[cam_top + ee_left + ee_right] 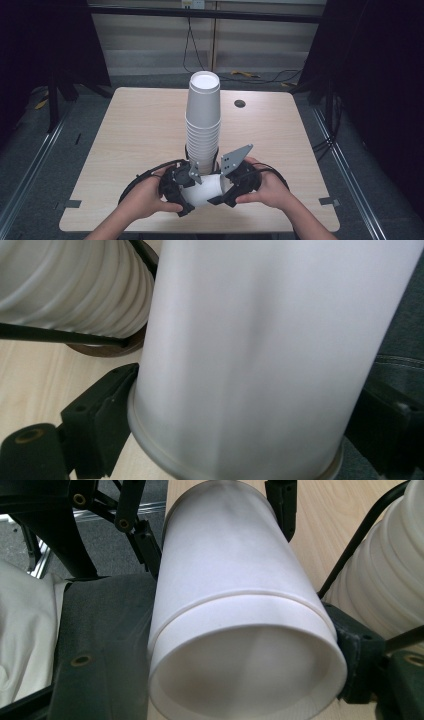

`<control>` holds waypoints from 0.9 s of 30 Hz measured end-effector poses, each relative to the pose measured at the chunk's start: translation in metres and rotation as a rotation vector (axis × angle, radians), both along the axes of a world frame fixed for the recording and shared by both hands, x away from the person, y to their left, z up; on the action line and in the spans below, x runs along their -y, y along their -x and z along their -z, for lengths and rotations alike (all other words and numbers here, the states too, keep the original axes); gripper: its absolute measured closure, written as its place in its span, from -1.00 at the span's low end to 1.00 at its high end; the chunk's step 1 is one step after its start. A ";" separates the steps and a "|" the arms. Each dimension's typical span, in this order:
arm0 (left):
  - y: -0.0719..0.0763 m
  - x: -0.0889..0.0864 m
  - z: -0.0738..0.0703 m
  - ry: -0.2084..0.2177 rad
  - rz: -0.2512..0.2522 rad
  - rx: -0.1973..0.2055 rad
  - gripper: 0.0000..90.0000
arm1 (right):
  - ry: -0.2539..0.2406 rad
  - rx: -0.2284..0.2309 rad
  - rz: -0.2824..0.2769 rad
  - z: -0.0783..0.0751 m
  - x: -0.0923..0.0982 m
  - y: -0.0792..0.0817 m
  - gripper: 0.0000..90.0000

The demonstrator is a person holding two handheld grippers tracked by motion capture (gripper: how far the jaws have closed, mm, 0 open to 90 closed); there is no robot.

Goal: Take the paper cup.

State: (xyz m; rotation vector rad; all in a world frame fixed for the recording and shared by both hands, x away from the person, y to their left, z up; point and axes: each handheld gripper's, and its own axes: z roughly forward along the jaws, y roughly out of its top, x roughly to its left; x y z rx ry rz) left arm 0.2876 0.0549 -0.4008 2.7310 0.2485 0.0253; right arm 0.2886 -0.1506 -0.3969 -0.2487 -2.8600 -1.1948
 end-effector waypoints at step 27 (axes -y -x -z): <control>-0.004 -0.033 0.007 0.233 -0.082 -0.078 -0.61 | -0.120 0.005 0.102 -0.002 0.051 0.002 -0.45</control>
